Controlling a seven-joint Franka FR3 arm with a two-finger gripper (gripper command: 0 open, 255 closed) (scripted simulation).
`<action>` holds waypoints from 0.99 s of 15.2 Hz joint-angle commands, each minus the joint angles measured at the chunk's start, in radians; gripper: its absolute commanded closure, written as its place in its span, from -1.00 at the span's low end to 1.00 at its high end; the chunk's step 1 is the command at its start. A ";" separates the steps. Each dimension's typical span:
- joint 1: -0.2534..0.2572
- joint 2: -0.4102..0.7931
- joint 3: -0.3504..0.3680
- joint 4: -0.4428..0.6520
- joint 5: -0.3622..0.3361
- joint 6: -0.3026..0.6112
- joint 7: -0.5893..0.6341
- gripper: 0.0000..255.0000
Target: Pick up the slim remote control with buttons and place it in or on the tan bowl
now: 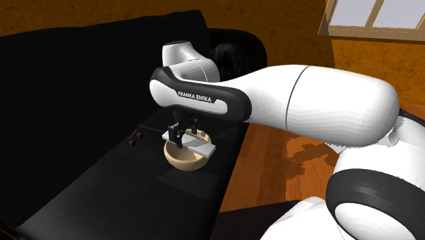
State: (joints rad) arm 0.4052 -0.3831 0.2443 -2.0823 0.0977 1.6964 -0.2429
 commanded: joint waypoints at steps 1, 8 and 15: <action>0.000 0.000 0.000 0.000 0.000 0.000 0.000 -1.00; -0.005 0.023 -0.005 0.148 -0.008 -0.126 0.005 -1.00; -0.005 0.023 -0.005 0.148 -0.008 -0.126 0.005 -1.00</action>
